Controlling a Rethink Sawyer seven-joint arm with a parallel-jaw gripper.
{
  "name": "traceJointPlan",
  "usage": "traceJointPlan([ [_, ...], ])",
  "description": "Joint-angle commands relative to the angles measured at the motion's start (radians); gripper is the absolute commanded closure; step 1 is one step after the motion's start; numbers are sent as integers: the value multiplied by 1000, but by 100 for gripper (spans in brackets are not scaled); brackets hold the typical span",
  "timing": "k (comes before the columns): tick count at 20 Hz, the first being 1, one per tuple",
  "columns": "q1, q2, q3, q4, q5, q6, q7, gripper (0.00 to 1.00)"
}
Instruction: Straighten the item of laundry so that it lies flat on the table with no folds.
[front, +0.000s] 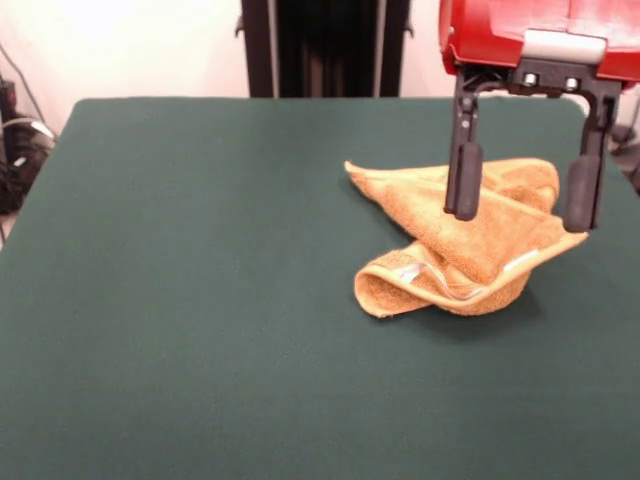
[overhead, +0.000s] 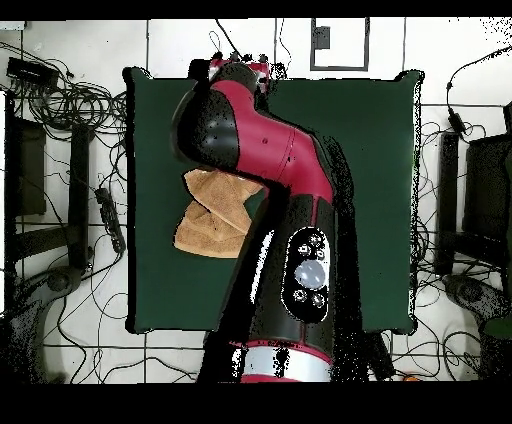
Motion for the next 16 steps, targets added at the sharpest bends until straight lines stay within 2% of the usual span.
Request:
traceJointPlan([
  [1, 5, 68, 145, 185, 61, -34, 327, 0],
  [11, 22, 65, 139, 231, 123, -82, 367, 0],
  [16, 4, 62, 164, 253, 113, -106, 380, 0],
])
